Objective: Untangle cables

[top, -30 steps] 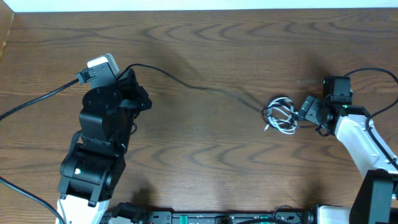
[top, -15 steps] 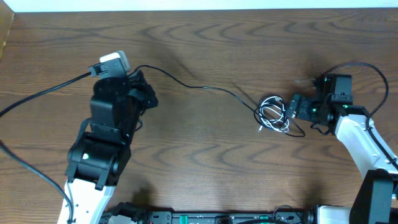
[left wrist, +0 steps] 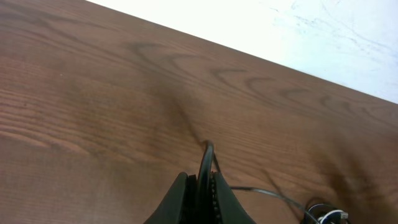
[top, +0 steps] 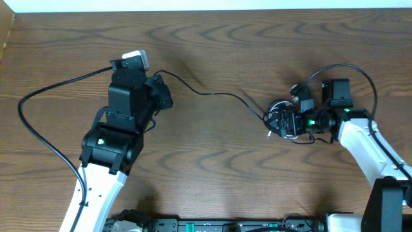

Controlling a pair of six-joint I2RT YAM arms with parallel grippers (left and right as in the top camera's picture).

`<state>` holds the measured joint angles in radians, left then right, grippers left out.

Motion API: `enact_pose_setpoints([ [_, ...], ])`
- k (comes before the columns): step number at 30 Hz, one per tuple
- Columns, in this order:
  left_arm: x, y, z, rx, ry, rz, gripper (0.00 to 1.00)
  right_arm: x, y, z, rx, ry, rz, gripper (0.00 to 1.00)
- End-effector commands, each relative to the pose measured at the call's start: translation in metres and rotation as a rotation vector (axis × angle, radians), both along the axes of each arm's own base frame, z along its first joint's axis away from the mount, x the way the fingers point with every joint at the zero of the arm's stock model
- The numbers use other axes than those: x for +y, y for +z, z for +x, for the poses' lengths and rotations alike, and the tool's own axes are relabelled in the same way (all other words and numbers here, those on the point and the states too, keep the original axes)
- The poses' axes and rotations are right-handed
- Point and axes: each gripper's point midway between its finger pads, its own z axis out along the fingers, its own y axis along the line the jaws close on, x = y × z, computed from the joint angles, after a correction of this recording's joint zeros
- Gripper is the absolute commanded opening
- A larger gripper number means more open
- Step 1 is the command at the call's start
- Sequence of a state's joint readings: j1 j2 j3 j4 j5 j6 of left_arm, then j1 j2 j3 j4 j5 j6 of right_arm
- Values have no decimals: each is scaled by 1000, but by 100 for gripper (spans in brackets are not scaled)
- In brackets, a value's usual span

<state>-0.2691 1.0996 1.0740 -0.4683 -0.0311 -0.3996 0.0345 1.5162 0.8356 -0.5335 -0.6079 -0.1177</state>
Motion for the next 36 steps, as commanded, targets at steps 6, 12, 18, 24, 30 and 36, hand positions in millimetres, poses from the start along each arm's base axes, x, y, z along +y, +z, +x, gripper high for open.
enact_pose_setpoints([
  [6,-1,12,4,-29,2,-15,8,-16,-27,-23,97,5,-229,99],
  [12,0,12,4,-28,2,-15,8,-14,-28,-25,119,-15,-219,1],
  [18,-14,7,0,-1,-68,-54,8,12,-11,-26,95,56,-56,1],
  [24,-21,-12,0,52,-95,-61,13,46,56,-7,-76,116,191,1],
  [30,-36,-49,4,164,-157,-87,44,49,125,17,-229,66,237,1],
  [36,-80,-73,12,230,-317,-177,52,49,158,21,-311,63,247,1],
])
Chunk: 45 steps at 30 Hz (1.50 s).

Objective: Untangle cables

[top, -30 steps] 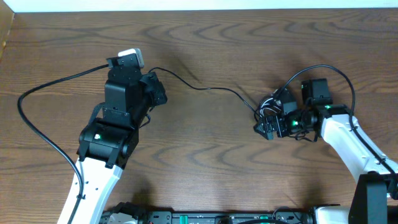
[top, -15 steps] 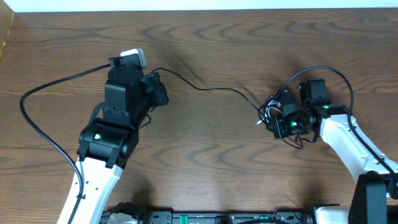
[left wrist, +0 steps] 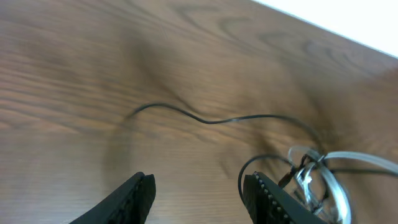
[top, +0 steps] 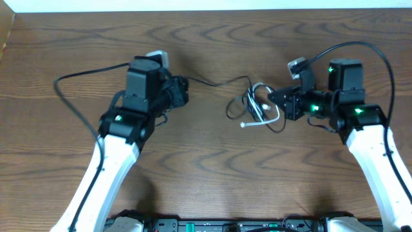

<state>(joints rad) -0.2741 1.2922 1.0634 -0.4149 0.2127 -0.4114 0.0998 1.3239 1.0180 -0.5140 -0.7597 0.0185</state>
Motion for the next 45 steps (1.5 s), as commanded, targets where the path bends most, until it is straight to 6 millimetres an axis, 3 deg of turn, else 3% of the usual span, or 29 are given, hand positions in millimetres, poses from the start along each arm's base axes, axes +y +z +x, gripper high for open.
enact_pose_setpoints([
  [1,-40,-14,-4,43,-159,-98,54,6,20,-4,-22,13,41,1],
  [6,-87,-16,-5,34,-328,-208,56,6,21,-4,-25,14,41,1],
  [11,-112,-30,-4,67,-360,-242,60,6,21,-5,-27,16,44,1],
  [15,-143,-34,-17,82,-479,-297,61,6,22,-5,-28,16,43,1],
  [23,-176,-38,-34,75,-568,-300,61,6,23,-4,-33,17,45,1],
  [31,-187,-34,-38,48,-589,-298,53,9,29,-8,-37,42,76,1],
  [45,-187,-36,-33,34,-562,-281,54,5,56,-20,-110,57,115,1],
])
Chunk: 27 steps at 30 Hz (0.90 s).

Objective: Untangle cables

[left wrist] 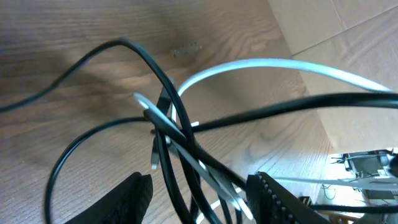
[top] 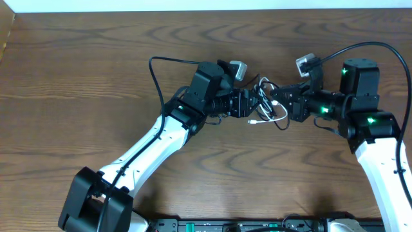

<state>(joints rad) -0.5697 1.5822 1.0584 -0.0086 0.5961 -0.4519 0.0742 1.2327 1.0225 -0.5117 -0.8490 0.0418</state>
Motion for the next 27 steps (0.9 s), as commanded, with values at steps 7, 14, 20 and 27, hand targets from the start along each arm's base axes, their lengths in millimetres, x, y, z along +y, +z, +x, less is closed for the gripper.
enact_pose_setpoints([
  [7,-15,-5,-7,-20,-16,7,8,4,18,-6,-37,29,35,1],
  [14,2,-27,-3,21,66,113,8,1,16,-4,-34,12,24,1],
  [20,26,-30,10,41,122,137,7,-27,2,10,48,-149,-19,1],
  [27,72,-50,15,115,174,234,7,-86,-14,25,156,-451,-73,1],
])
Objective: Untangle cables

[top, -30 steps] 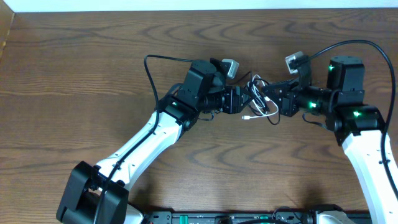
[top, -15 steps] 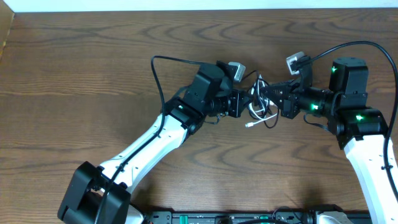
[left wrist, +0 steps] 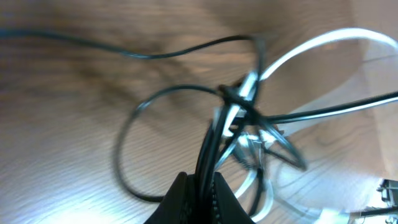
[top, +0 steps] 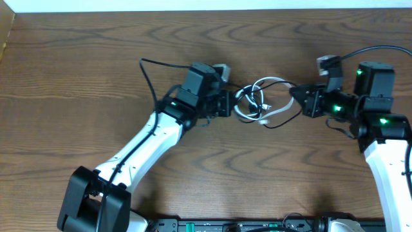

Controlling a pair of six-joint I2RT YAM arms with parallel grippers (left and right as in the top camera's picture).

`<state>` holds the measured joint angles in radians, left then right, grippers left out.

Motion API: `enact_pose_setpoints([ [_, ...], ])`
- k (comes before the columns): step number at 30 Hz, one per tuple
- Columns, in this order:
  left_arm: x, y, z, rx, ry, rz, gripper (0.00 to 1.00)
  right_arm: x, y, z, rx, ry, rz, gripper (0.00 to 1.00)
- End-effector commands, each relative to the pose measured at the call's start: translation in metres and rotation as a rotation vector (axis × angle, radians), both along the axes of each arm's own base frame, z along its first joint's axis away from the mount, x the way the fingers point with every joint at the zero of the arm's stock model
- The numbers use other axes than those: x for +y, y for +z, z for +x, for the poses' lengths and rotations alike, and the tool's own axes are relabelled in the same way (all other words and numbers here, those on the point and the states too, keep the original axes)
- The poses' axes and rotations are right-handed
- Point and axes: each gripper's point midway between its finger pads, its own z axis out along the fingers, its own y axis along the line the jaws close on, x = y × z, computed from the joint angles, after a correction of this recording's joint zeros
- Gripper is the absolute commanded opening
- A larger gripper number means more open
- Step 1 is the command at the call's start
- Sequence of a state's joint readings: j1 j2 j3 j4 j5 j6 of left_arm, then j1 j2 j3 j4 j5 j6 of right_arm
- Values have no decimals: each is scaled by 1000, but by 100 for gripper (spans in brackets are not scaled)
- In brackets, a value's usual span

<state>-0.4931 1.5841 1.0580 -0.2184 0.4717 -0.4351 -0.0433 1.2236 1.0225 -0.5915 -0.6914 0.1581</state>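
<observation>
A knot of black and white cables lies mid-table, stretched between my two grippers. My left gripper is at its left side, shut on a bundle of black strands that run up from between the fingers of my left gripper. A white cable loops through the knot. My right gripper sits at the knot's right end, where black and white strands meet at its tip. One black cable tail trails off to the left behind the left arm.
The table is brown wood, with its far edge against a white floor. The right arm's own black lead arcs above its wrist. The left arm crosses the table from the front left.
My left gripper was open at the knot and is now shut on black strands. It sits a little further left, my right gripper further right, and the knot is spread wider.
At first my left gripper was shut on the black cable at far left while the right held the knot at far right. Then the left was open with the cable released and both arms were nearer centre. Then it reached the knot open, and now grips it.
</observation>
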Motion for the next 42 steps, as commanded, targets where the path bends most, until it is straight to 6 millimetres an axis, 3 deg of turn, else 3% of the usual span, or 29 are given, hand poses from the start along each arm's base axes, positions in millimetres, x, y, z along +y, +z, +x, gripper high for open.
enact_pose_setpoints([
  [1,24,-10,4,-2,14,62,7,-37,5,9,12,-196,-53,1],
  [5,36,-14,7,17,36,77,8,-65,-4,7,52,-331,-140,1],
  [11,37,-14,7,11,32,84,8,-100,-17,0,115,-514,-264,1],
  [17,52,-10,14,-40,68,147,8,-142,-33,-19,241,-750,-323,1],
  [21,73,19,25,-120,120,127,8,-163,-40,-30,298,-831,-309,1],
  [27,140,90,34,-280,304,79,8,-193,-45,-47,358,-931,-306,1],
  [30,164,112,26,-309,372,59,8,-192,-47,-48,369,-928,-294,2],
  [31,168,116,22,-313,383,58,8,-190,-47,-48,370,-916,-285,11],
  [33,172,121,14,-316,389,63,8,-182,-47,-45,361,-862,-265,56],
  [34,173,123,11,-318,390,62,7,-176,-46,-43,356,-830,-251,67],
  [35,173,125,9,-320,389,60,8,-171,-46,-41,354,-803,-233,99],
  [42,161,130,2,-312,337,7,8,-130,-41,-31,284,-518,-172,99],
])
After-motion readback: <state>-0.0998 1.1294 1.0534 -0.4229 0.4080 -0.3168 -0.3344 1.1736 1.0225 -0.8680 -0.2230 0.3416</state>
